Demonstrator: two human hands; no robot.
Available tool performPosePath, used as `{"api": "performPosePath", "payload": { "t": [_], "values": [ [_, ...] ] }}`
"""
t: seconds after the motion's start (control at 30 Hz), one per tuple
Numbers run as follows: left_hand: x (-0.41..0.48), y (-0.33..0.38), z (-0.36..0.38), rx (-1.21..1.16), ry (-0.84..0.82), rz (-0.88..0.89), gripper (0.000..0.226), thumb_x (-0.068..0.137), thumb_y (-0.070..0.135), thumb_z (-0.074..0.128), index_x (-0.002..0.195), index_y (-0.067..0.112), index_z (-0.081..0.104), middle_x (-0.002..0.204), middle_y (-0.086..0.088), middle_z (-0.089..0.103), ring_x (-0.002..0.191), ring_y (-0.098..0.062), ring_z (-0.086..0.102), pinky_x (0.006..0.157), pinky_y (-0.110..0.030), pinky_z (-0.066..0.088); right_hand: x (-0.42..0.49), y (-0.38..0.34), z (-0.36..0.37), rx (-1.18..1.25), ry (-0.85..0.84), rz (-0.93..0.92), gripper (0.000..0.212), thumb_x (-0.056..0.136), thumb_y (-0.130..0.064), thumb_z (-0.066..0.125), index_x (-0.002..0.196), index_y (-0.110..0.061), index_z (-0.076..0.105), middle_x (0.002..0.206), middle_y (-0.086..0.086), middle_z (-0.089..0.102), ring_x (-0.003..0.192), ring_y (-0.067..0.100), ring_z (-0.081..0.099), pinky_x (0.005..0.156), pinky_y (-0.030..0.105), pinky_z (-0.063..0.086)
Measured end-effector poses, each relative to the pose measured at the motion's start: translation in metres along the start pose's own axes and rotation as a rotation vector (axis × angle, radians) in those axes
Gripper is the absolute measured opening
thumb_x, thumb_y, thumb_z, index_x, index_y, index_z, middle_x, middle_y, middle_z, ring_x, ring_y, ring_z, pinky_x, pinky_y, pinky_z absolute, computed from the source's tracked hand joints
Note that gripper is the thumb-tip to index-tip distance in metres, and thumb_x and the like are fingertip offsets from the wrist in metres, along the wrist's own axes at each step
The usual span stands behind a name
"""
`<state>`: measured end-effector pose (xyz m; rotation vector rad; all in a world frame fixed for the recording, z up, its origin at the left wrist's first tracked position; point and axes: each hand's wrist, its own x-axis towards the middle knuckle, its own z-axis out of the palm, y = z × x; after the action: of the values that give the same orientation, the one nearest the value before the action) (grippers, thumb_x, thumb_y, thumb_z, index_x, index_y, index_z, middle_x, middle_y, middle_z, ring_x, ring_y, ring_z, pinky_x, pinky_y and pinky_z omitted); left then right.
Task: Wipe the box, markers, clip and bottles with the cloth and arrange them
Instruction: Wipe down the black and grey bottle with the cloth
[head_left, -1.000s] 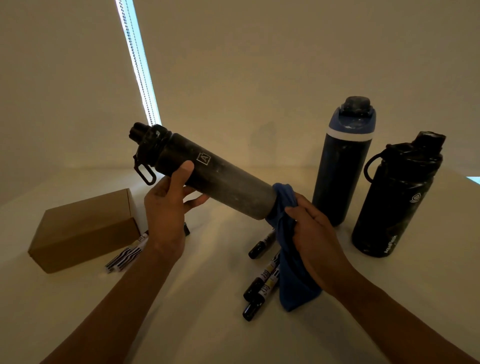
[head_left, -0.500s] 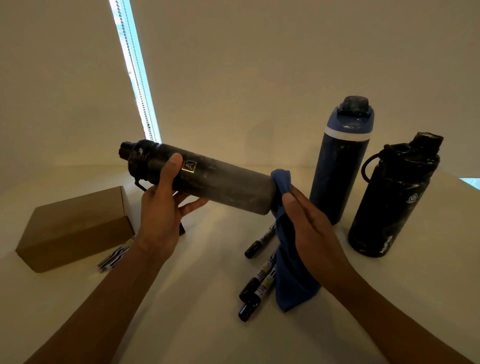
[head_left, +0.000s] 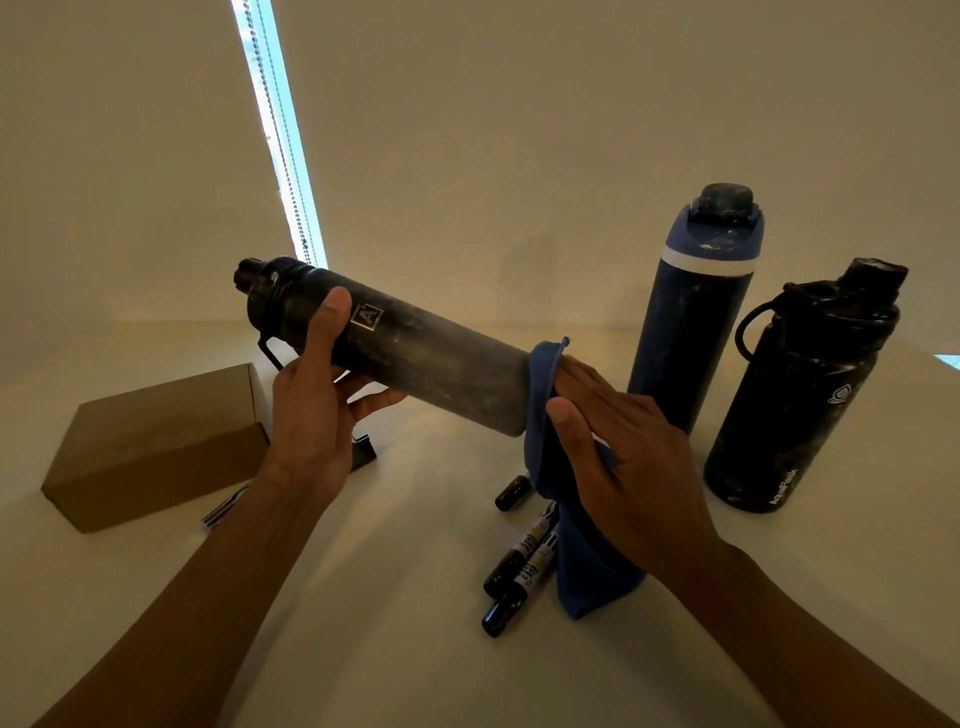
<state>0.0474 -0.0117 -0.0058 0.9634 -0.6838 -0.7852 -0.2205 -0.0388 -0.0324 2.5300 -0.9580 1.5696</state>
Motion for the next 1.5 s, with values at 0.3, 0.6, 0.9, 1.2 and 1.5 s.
{"api": "performPosePath", "payload": {
  "t": [0.3, 0.6, 0.9, 1.2, 1.5],
  "values": [
    [-0.002, 0.004, 0.001, 0.03, 0.005, 0.019, 0.032, 0.089, 0.054, 0.064, 0.116, 0.036, 0.064, 0.113, 0.005, 0.079, 0.109, -0.022, 0.075, 0.079, -0.042, 0.065, 0.028, 0.028, 0.066, -0.407, 0.459, 0.302, 0.048, 0.11, -0.042, 0.029, 0.127, -0.011, 0.061, 0.096, 0.037, 0.066, 0.089, 0.033, 0.072, 0.103, 0.006, 0.038],
    [-0.002, 0.006, 0.0, 0.024, 0.033, 0.021, 0.03, 0.097, 0.051, 0.061, 0.121, 0.034, 0.063, 0.119, 0.002, 0.077, 0.109, -0.021, 0.075, 0.077, -0.04, 0.065, -0.01, 0.007, 0.002, -0.102, -0.124, -0.172, 0.034, 0.105, -0.035, 0.048, 0.122, -0.016, 0.071, 0.136, -0.004, 0.061, 0.132, 0.011, 0.056, 0.106, 0.035, 0.044],
    [-0.006, 0.004, 0.006, 0.054, 0.011, 0.025, 0.022, 0.093, 0.051, 0.062, 0.109, 0.037, 0.066, 0.113, 0.003, 0.079, 0.108, -0.022, 0.076, 0.085, -0.047, 0.064, -0.007, 0.006, 0.008, -0.032, -0.125, -0.127, 0.041, 0.108, -0.038, 0.054, 0.147, -0.025, 0.052, 0.153, -0.007, 0.05, 0.146, 0.008, 0.041, 0.115, 0.042, 0.041],
    [-0.013, 0.001, 0.012, 0.076, -0.003, 0.008, 0.049, 0.077, 0.062, 0.065, 0.118, 0.033, 0.065, 0.115, -0.001, 0.078, 0.107, -0.022, 0.075, 0.082, -0.046, 0.065, -0.005, -0.003, 0.021, -0.268, -0.091, -0.203, 0.065, 0.098, -0.06, 0.054, 0.146, -0.015, 0.05, 0.155, 0.004, 0.046, 0.152, 0.023, 0.033, 0.112, 0.055, 0.037],
    [-0.004, 0.008, 0.0, 0.066, 0.067, 0.032, 0.035, 0.092, 0.057, 0.063, 0.12, 0.035, 0.064, 0.112, 0.004, 0.079, 0.105, -0.02, 0.076, 0.078, -0.042, 0.065, -0.006, -0.005, 0.025, -0.185, -0.144, -0.197, 0.046, 0.104, -0.028, 0.051, 0.145, -0.009, 0.055, 0.151, 0.01, 0.053, 0.145, 0.028, 0.044, 0.121, 0.047, 0.027]
  ]
}}
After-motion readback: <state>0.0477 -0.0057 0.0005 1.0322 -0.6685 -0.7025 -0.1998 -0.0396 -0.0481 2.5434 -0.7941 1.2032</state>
